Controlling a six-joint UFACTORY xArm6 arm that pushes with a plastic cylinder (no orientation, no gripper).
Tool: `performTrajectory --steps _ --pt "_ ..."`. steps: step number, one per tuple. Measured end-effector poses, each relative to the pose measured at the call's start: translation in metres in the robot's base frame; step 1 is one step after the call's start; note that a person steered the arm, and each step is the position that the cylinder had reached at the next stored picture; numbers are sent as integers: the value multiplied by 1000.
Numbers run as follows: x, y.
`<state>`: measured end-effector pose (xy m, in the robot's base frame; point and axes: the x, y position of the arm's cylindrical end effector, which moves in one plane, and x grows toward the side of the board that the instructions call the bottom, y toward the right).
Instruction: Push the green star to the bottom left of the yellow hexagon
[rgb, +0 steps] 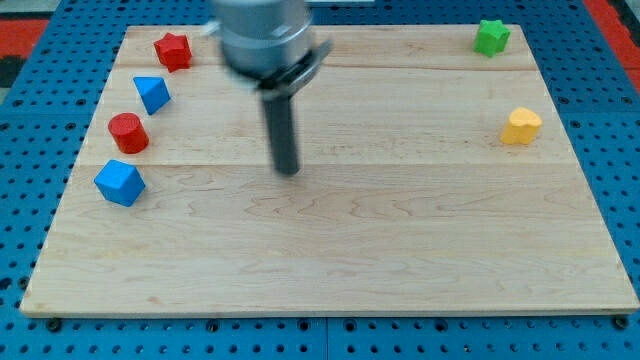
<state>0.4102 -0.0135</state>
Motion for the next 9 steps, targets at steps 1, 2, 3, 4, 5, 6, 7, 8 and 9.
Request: performTrajectory --steps 1,2,3,4,5,6,7,8,9 --pt "-103 86" --pt "-142 207" --pt "-149 308" --pt "-188 312" --pt "-186 234" --pt "-135 136" --pt "-94 86" --pt "-114 202" --pt "-154 183"
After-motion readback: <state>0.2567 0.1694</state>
